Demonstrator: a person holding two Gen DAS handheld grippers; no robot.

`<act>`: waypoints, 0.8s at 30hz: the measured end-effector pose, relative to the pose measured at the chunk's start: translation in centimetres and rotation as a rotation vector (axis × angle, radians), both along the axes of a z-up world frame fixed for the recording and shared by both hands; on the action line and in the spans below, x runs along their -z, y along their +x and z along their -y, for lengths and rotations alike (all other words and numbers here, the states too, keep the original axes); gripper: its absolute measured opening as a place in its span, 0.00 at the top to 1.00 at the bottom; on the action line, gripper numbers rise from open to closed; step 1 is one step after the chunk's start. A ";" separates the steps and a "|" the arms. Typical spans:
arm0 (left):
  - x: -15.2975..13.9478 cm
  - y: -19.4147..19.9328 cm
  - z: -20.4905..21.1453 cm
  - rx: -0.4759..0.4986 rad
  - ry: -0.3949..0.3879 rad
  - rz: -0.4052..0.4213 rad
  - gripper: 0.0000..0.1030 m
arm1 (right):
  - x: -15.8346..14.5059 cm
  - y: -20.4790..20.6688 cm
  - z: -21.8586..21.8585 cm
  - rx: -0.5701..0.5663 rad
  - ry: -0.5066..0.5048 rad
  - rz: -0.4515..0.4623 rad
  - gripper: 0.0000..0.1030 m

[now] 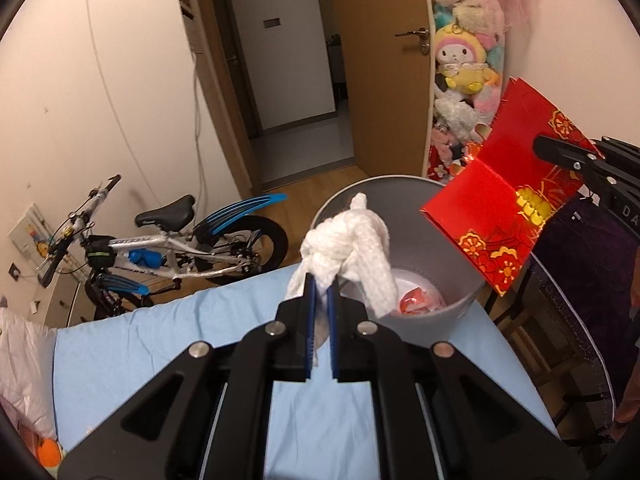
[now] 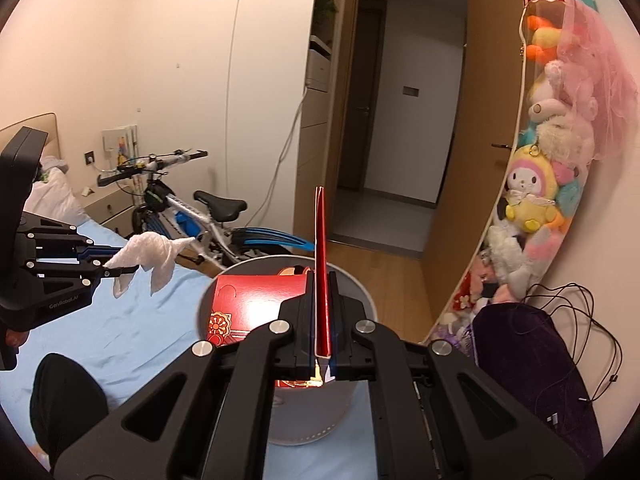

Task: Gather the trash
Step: 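Carry the white tissue and red envelope with both grippers to the grey bin, then open both grippers over the grey bin to drop tissue and envelope, then move both grippers back over the bed toward the remaining items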

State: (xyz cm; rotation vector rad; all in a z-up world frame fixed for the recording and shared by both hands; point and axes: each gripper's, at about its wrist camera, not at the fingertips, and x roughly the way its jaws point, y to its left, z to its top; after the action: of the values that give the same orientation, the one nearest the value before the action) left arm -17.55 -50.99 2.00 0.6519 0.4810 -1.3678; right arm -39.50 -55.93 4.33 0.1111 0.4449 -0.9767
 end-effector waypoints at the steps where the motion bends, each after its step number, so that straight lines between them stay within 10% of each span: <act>1: 0.1 -0.2 0.6 0.010 0.006 -0.006 0.94 | 0.1 0.1 0.7 0.006 0.002 -0.003 0.97; 10: 2.7 -0.4 5.5 0.070 0.058 -0.030 0.90 | 2.1 1.9 5.7 0.039 0.083 -0.030 0.94; 15: 4.5 -0.2 7.5 0.091 0.106 -0.042 0.85 | 3.0 2.3 7.4 0.066 0.124 0.001 0.46; 19: 4.9 -0.1 7.7 0.084 0.084 -0.033 0.36 | 3.1 2.8 7.7 0.054 0.137 0.004 0.46; 24: 4.7 0.5 6.2 0.081 0.055 -0.024 0.32 | 2.9 3.7 6.5 0.023 0.124 -0.009 0.46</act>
State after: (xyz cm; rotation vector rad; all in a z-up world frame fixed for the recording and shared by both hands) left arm -17.09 -57.19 -2.72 0.7066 0.5177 -1.4443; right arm -35.80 -62.42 1.44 0.2241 0.5133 -0.9719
